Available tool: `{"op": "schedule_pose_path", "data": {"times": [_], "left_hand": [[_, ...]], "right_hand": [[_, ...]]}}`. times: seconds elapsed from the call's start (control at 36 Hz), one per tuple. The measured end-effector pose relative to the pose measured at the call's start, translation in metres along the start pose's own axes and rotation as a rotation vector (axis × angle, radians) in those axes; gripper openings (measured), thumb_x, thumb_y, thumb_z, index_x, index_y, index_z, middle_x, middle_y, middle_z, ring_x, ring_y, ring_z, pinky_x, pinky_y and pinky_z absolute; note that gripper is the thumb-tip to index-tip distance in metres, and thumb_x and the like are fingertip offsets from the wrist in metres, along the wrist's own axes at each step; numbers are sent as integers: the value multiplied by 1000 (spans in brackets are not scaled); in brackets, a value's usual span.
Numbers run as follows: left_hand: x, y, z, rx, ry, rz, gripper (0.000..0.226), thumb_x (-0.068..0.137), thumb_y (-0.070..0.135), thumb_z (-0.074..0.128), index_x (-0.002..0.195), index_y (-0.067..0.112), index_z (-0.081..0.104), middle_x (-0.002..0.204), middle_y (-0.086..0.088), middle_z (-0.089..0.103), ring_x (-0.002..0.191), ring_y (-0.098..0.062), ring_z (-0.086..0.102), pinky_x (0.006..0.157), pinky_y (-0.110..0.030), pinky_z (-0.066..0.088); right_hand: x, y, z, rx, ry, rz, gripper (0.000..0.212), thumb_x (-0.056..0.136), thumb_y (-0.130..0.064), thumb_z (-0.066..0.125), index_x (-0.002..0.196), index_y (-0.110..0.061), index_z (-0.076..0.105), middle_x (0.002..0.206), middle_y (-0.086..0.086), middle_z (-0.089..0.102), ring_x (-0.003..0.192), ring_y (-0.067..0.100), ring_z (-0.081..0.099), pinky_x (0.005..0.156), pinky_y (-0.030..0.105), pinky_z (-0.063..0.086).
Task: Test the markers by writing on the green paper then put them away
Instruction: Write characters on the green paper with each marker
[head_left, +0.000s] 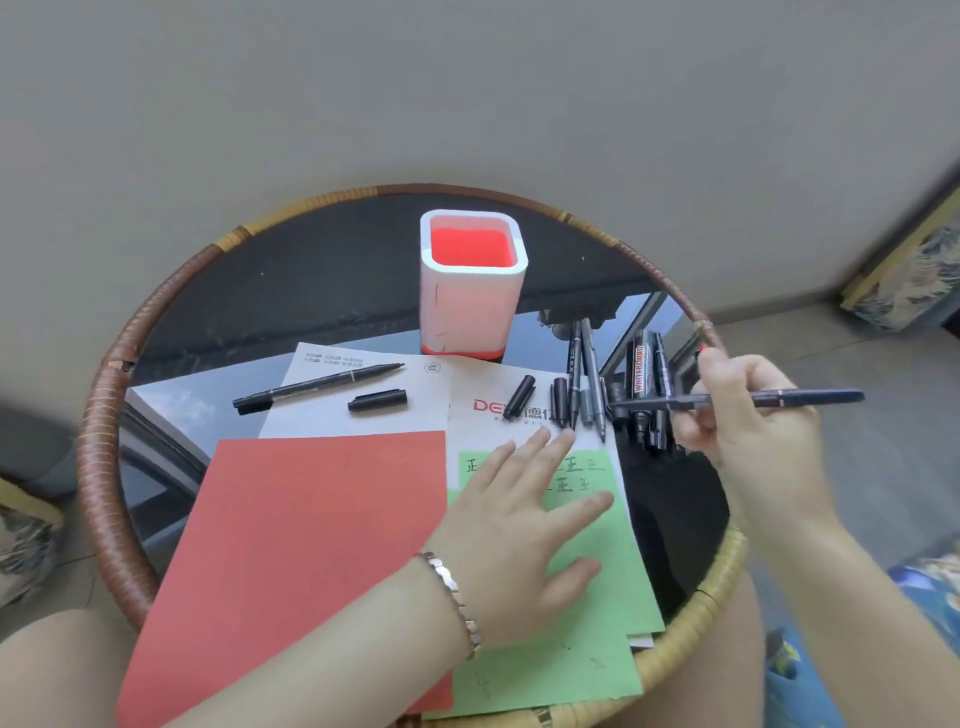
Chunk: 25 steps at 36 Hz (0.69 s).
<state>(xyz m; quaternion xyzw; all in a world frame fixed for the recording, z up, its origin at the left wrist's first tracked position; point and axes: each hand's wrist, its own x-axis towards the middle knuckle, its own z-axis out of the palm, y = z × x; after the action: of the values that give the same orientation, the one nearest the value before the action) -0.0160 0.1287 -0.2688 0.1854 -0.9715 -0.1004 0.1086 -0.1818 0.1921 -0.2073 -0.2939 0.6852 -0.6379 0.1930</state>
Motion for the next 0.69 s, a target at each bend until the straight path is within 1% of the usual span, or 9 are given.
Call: {"op": "schedule_pose_path", "data": {"times": [0.08, 0.14, 0.19, 0.25, 0.31, 0.44, 0.58, 0.64, 0.69], "left_hand": [[0, -1, 7, 6, -32, 5, 44, 80, 52, 37, 119, 38, 53, 138, -14, 45, 128, -31, 40, 102, -55, 24], [-1, -1, 11, -29, -58, 0, 45, 81, 53, 36, 122, 39, 50, 141, -13, 41, 131, -31, 35, 111, -51, 20], [-2, -2, 12, -44, -68, -4, 46, 82, 54, 36, 125, 41, 47, 142, -12, 40, 133, -31, 32, 107, -45, 12], [-1, -2, 13, -21, -69, -6, 46, 81, 54, 37, 124, 41, 48, 141, -11, 42, 132, -31, 34, 102, -44, 13], [-1, -2, 12, -19, -67, -8, 46, 81, 54, 37, 124, 40, 49, 141, -11, 42, 132, -31, 34, 102, -45, 14], [-1, -1, 12, -43, -76, -13, 47, 82, 54, 36, 125, 40, 48, 142, -11, 40, 134, -30, 31, 104, -45, 13], [-1, -1, 10, -43, -80, -21, 46, 81, 53, 37, 124, 40, 49, 142, -11, 40, 133, -30, 32, 104, -45, 13], [-1, -1, 10, -41, -88, -22, 46, 81, 53, 37, 124, 40, 49, 142, -11, 40, 133, -30, 32, 104, -44, 12], [-1, -1, 10, -43, -91, -22, 47, 81, 53, 37, 125, 40, 48, 143, -11, 39, 133, -30, 31, 104, -44, 12]], "right_hand": [[-8, 7, -5, 39, -23, 9, 31, 93, -29, 45, 68, -11, 48, 46, 1, 59, 44, 12, 60, 48, 20, 50], [-11, 13, -5, 78, -79, 58, 35, 85, -45, 43, 79, -15, 59, 57, 4, 69, 57, 16, 69, 53, 21, 54], [-14, 19, -4, 86, -135, 98, 40, 83, -51, 46, 87, -15, 64, 69, 4, 73, 68, 19, 71, 59, 21, 55], [-16, 24, -2, 54, -122, 104, 28, 88, -38, 51, 83, -14, 66, 68, 3, 73, 66, 17, 70, 59, 21, 56], [-18, 28, 0, -13, -61, 84, 18, 85, -26, 59, 72, -14, 63, 56, 0, 68, 54, 12, 64, 55, 19, 53], [-20, 43, 10, -146, 54, 4, 34, 78, -20, 70, 55, -10, 47, 35, -2, 51, 33, 8, 45, 40, 15, 38], [-18, 56, 14, -233, 132, -41, 46, 78, -22, 70, 46, -12, 38, 33, 3, 48, 35, 17, 46, 46, 27, 42], [-16, 58, 15, -280, 147, -68, 44, 79, -16, 67, 46, -9, 39, 39, 15, 50, 40, 27, 48, 52, 35, 44], [-17, 58, 15, -287, 148, -75, 38, 78, -9, 63, 48, -3, 40, 44, 24, 50, 43, 33, 49, 52, 37, 44]]}}
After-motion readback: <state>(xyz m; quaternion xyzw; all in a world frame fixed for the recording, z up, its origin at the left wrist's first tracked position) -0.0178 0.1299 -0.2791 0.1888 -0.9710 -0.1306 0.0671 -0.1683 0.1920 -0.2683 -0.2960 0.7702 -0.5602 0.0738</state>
